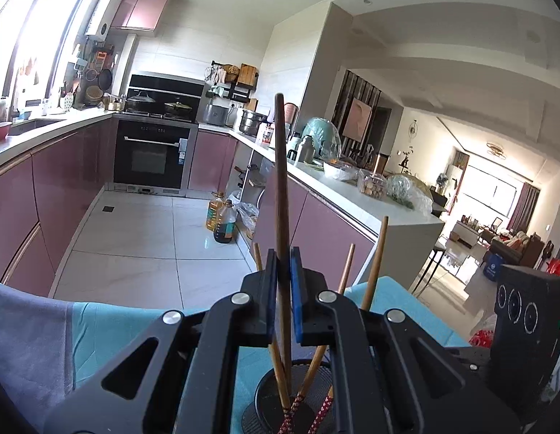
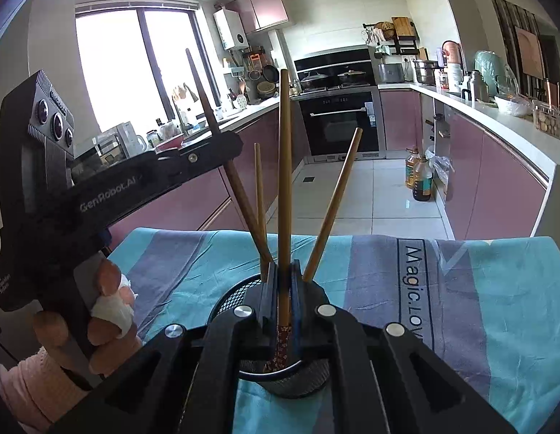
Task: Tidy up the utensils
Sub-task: 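Open the right gripper to release its chopstick while the left releases too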
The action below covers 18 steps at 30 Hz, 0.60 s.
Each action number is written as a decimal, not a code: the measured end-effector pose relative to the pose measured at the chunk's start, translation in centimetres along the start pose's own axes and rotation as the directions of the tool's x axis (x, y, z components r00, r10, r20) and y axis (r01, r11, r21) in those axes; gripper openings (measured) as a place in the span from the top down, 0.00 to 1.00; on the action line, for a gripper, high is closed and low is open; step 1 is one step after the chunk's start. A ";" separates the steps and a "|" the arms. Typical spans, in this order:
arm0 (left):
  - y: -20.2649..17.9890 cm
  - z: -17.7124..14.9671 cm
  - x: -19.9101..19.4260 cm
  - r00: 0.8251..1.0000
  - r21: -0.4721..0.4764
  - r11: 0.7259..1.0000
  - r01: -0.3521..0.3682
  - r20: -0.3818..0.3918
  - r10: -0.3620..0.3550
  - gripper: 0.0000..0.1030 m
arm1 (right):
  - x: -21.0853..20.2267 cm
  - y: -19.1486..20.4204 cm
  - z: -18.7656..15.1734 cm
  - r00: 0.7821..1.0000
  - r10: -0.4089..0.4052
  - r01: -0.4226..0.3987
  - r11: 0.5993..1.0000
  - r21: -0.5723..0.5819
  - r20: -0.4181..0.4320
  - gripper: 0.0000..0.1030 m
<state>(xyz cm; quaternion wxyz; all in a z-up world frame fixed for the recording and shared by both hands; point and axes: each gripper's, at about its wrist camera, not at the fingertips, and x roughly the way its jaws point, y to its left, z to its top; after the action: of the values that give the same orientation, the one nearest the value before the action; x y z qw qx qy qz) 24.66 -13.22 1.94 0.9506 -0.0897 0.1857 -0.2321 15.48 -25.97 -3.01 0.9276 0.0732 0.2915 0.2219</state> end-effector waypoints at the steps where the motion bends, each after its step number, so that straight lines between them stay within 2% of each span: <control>1: 0.2 0.0 -0.2 1.000 0.004 1.000 0.010 -0.013 -0.010 0.93 | 0.0 -0.1 0.0 1.000 0.002 -0.002 1.000 0.003 -0.001 0.94; 7: 1.0 0.5 -0.9 0.988 -0.004 0.995 0.103 -0.117 -0.103 0.93 | 0.1 -0.5 0.1 1.000 0.008 -0.008 1.000 0.015 -0.007 0.94; 9: 0.9 0.4 -0.8 0.983 0.003 0.993 0.116 -0.143 -0.114 0.93 | 0.2 -0.6 0.1 1.000 0.008 -0.008 1.000 0.019 -0.012 0.94; 14: 0.4 0.1 0.0 0.981 0.042 0.995 0.091 -0.177 -0.082 0.93 | 0.9 -0.7 0.0 0.999 0.003 -0.001 1.000 0.030 -0.035 0.92; 16: 0.3 -0.3 0.0 0.979 0.052 0.994 0.096 -0.187 -0.084 0.90 | 1.0 -0.7 0.0 0.999 -0.007 0.008 0.999 0.039 -0.036 0.81; 18: 0.3 -0.3 -0.1 0.980 0.065 0.994 0.087 -0.184 -0.074 0.89 | 0.8 -0.9 -0.1 0.999 -0.012 0.013 0.999 0.045 -0.032 0.78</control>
<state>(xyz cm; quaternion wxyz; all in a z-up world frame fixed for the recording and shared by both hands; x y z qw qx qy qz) 24.58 -12.93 1.57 0.9222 -0.0412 0.2591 -0.2840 16.34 -26.36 -3.78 0.9223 0.0887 0.3115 0.2108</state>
